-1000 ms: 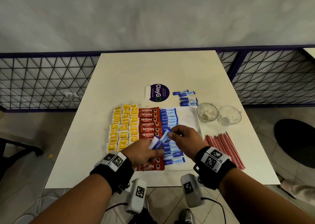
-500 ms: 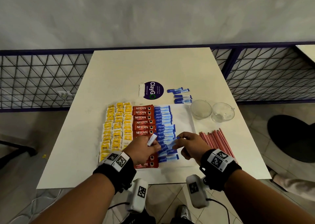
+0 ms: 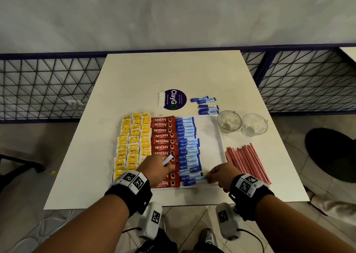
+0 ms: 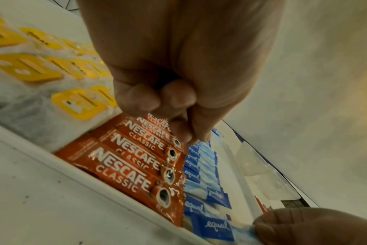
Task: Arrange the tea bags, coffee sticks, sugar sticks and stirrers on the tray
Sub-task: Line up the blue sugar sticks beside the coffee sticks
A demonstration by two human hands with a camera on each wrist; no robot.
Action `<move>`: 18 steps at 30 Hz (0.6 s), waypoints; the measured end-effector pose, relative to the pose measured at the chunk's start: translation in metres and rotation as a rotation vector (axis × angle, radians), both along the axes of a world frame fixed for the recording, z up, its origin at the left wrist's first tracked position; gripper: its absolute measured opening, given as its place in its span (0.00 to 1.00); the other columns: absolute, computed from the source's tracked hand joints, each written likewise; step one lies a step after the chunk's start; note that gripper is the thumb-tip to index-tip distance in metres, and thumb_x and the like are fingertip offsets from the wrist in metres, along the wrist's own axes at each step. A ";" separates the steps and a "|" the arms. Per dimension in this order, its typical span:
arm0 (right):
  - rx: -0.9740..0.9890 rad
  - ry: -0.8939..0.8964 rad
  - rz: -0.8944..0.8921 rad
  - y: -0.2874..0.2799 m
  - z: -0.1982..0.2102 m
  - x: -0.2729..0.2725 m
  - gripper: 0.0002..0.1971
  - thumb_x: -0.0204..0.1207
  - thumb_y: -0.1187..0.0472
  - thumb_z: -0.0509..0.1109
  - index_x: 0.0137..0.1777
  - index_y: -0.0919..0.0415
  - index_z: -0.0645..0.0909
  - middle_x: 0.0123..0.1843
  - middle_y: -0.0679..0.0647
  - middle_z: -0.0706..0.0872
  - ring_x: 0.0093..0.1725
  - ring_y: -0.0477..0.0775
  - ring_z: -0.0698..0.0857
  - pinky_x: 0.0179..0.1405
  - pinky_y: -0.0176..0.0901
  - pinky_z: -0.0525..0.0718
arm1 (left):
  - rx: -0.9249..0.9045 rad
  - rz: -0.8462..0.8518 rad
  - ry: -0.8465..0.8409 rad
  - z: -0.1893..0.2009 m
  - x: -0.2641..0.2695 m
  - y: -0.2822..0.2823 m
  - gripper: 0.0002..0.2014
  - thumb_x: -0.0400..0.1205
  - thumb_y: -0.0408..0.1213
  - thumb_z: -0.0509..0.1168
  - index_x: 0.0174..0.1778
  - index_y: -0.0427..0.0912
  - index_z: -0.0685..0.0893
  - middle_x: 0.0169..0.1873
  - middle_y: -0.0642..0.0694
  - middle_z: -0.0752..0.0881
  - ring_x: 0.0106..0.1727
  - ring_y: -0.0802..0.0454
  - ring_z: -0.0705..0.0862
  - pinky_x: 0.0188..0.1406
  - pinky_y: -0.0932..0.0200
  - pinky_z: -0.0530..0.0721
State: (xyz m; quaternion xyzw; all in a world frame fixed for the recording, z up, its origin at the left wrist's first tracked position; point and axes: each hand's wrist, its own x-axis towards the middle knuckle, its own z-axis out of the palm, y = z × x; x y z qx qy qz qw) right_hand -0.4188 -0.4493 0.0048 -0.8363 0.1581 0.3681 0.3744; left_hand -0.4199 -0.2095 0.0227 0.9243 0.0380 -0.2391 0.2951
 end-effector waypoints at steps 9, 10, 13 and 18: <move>-0.265 -0.077 0.223 0.015 -0.009 0.003 0.16 0.70 0.44 0.76 0.46 0.57 0.90 0.44 0.52 0.91 0.41 0.49 0.85 0.36 0.34 0.77 | 0.003 0.012 -0.017 0.005 -0.004 0.010 0.10 0.82 0.47 0.66 0.38 0.46 0.83 0.36 0.46 0.87 0.35 0.49 0.83 0.34 0.58 0.76; -0.282 -0.084 0.238 0.016 -0.009 0.003 0.17 0.70 0.43 0.75 0.46 0.58 0.90 0.45 0.52 0.91 0.41 0.49 0.85 0.36 0.34 0.76 | 0.006 0.013 -0.017 0.005 -0.004 0.011 0.11 0.82 0.47 0.66 0.39 0.45 0.84 0.37 0.45 0.87 0.37 0.48 0.84 0.35 0.58 0.77; -0.333 -0.109 0.290 0.018 -0.008 0.005 0.21 0.70 0.40 0.74 0.45 0.60 0.89 0.40 0.52 0.89 0.39 0.49 0.83 0.34 0.35 0.75 | 0.015 0.021 -0.015 0.001 -0.004 0.017 0.12 0.81 0.48 0.66 0.40 0.43 0.84 0.37 0.44 0.87 0.38 0.46 0.85 0.36 0.56 0.78; -0.276 -0.352 0.246 0.016 -0.003 0.007 0.11 0.71 0.48 0.76 0.36 0.51 0.79 0.37 0.47 0.83 0.39 0.47 0.81 0.37 0.38 0.77 | 0.035 0.040 -0.013 -0.001 -0.003 0.023 0.14 0.81 0.50 0.66 0.42 0.41 0.84 0.37 0.44 0.87 0.38 0.46 0.85 0.34 0.57 0.77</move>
